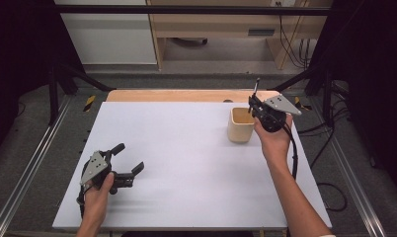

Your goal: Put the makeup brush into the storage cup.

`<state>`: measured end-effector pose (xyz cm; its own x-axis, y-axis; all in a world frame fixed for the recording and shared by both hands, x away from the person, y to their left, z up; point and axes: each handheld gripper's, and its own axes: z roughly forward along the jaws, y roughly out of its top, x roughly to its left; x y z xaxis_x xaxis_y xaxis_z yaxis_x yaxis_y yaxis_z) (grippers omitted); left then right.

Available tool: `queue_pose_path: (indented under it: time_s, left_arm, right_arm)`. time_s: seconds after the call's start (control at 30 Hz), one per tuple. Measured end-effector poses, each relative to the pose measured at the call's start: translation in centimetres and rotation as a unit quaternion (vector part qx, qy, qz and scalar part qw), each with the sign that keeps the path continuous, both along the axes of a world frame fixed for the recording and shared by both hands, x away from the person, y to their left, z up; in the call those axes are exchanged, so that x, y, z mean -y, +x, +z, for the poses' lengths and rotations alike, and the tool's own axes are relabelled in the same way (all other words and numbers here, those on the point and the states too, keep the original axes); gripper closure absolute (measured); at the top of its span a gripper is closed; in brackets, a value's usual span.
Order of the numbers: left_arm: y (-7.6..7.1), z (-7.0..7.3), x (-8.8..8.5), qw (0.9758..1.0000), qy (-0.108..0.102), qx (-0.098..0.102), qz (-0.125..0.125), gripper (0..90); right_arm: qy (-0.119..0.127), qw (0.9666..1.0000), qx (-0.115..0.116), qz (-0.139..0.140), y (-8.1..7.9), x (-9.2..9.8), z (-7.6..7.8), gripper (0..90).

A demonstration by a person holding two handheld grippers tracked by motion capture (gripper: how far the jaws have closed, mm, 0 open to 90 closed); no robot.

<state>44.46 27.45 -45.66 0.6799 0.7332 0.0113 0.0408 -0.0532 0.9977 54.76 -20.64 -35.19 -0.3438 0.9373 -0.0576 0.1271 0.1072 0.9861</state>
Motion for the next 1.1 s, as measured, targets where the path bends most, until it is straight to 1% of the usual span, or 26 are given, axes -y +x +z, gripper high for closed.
queue_pose_path:
  time_s: [0.2,0.4,0.53,0.73,1.1]
  left_arm:
    - [0.0,0.0,0.2,1.0000,0.005,0.002,-0.004,1.3]
    - [-0.1,0.0,0.1,1.0000,0.004,0.004,-0.006,1.3]
    - [0.0,0.0,0.2,0.9999,0.002,0.005,-0.009,1.3]
    - [-0.1,0.0,0.2,0.9999,0.002,0.005,-0.012,1.4]
    - [-0.1,0.0,0.3,0.9998,0.002,0.008,-0.016,1.4]
  right_arm:
    - [0.007,0.9999,0.001,-0.007,0.4,0.3,-0.2,83.7]
    - [0.005,1.0000,0.002,-0.007,0.7,0.0,-0.5,83.7]
    - [0.006,1.0000,-0.002,-0.006,0.9,-0.2,-0.8,83.7]
    - [-0.003,1.0000,-0.006,-0.004,1.1,-0.5,-1.1,83.6]
    - [-0.005,0.9997,-0.021,-0.010,1.7,-0.7,-2.2,83.7]
